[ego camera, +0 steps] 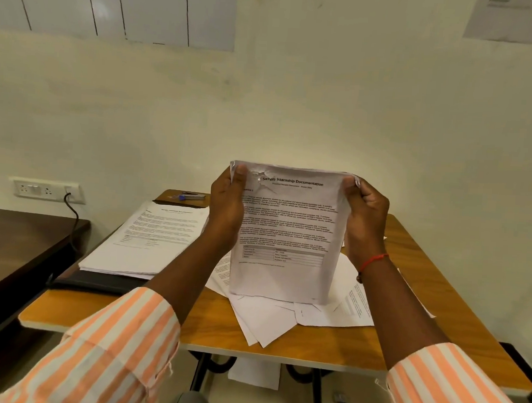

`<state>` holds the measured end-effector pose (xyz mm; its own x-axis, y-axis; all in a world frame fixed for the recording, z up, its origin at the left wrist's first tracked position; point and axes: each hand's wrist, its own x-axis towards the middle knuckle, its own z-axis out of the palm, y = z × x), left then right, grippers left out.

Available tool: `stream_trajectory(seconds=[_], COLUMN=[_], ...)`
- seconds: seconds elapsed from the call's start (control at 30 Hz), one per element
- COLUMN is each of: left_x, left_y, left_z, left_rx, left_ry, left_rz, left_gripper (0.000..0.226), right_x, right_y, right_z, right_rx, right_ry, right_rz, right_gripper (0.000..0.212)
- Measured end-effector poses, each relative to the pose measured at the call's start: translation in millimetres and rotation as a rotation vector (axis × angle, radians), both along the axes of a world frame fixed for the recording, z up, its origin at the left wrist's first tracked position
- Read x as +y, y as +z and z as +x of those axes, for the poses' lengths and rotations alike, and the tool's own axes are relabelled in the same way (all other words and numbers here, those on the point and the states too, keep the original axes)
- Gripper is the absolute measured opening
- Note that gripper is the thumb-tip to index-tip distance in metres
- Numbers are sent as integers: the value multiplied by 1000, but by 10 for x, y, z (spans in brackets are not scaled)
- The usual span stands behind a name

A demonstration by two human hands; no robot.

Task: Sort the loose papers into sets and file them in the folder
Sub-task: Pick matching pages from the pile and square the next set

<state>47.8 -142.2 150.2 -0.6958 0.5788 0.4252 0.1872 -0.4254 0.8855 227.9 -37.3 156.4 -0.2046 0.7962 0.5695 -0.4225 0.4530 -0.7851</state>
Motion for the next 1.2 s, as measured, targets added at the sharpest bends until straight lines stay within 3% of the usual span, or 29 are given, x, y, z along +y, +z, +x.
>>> stream_trajectory(seconds=[0.17, 0.33, 0.47, 0.6, 0.7, 0.83, 1.0, 1.1, 1.2], left_x=[-27, -45, -60, -91, -136, -186, -260, -304, -342], left_y=[-112, -440, -688, -922, -1089, -1396, -1689, -1732, -1757], left_z=[9, 65, 126, 192, 217, 166, -51, -90, -126], left_rx=[50, 69, 65, 32, -8, -10, 242, 399, 442], left_ry=[-16, 17, 36, 7, -25, -71, -39, -5, -39], left_rz=[-20, -104, -117, -132, -171, -306, -540, -647, -685], left_gripper=[38, 31, 20, 28, 26, 31, 60, 46, 40], right_x=[29, 17, -1, -59, -37, 98, 82, 129, 189], right_y=[-52, -194, -500, -892, -1183, -1525, -1556, -1571, -1599], right_z=[32, 55, 60, 80, 133, 295, 436, 467, 481], right_rx=[3, -112, -217, -285, -408, -705, -1028, -1083, -1104], right_ry=[78, 82, 58, 65, 77, 86, 83, 94, 100], right_rz=[-8, -45, -113, -153, -166, -88, -19, 12, 20], right_gripper=[24, 26, 36, 39, 49, 79, 62, 59, 57])
